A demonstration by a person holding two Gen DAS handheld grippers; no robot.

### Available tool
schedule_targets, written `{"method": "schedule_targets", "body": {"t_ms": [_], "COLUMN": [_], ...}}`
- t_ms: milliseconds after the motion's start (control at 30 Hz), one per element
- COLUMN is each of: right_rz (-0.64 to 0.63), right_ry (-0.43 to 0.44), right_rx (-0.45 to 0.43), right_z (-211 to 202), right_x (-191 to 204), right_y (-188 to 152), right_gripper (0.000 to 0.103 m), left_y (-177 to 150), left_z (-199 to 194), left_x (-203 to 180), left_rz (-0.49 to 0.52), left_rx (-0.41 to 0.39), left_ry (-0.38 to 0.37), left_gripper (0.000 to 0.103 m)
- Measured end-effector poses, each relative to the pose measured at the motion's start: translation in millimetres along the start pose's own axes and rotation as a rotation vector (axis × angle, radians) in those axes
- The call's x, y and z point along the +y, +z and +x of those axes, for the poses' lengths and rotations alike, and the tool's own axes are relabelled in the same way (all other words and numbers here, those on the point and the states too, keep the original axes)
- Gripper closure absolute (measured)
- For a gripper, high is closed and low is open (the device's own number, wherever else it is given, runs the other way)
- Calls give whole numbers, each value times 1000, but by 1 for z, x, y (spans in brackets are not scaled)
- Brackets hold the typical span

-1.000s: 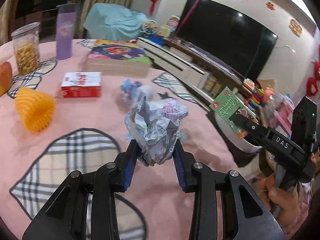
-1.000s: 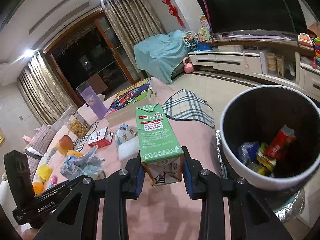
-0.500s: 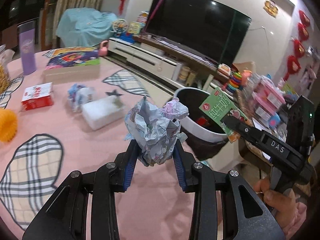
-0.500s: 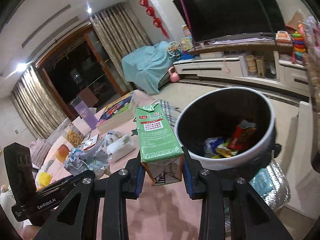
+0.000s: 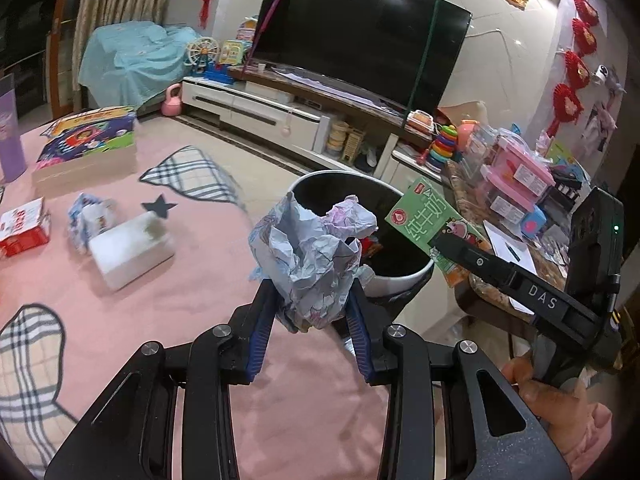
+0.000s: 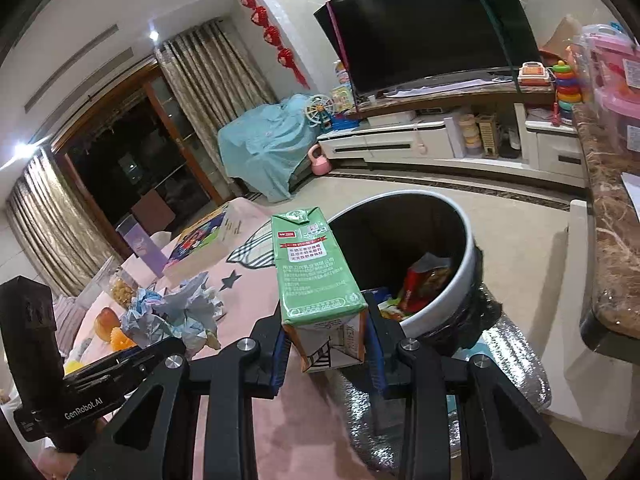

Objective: Collect trash
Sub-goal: 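Carry the paper ball and green carton in both grippers over the bin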

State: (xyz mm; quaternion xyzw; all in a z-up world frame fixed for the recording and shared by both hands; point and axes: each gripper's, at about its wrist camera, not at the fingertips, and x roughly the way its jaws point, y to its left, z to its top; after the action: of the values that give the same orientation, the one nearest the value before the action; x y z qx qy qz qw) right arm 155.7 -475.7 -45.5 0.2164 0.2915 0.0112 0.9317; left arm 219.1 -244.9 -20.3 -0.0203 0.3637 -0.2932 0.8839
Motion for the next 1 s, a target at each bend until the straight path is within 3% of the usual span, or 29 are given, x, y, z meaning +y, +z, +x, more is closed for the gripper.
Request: {"method": "schedule_targets", "body": {"t_ms": [1000], "right_rz": [35], "right_ry": [-71], "right_rx": [34], "right_z": [30], "right_x": [-37], "right_y": [30], "right_gripper": [70], "left_y": [48], "left_z": [75], "left_x": [-30], "left_rz": [67], "left_rx": [67], "left_ry": [-12], "left_gripper": [69]}}
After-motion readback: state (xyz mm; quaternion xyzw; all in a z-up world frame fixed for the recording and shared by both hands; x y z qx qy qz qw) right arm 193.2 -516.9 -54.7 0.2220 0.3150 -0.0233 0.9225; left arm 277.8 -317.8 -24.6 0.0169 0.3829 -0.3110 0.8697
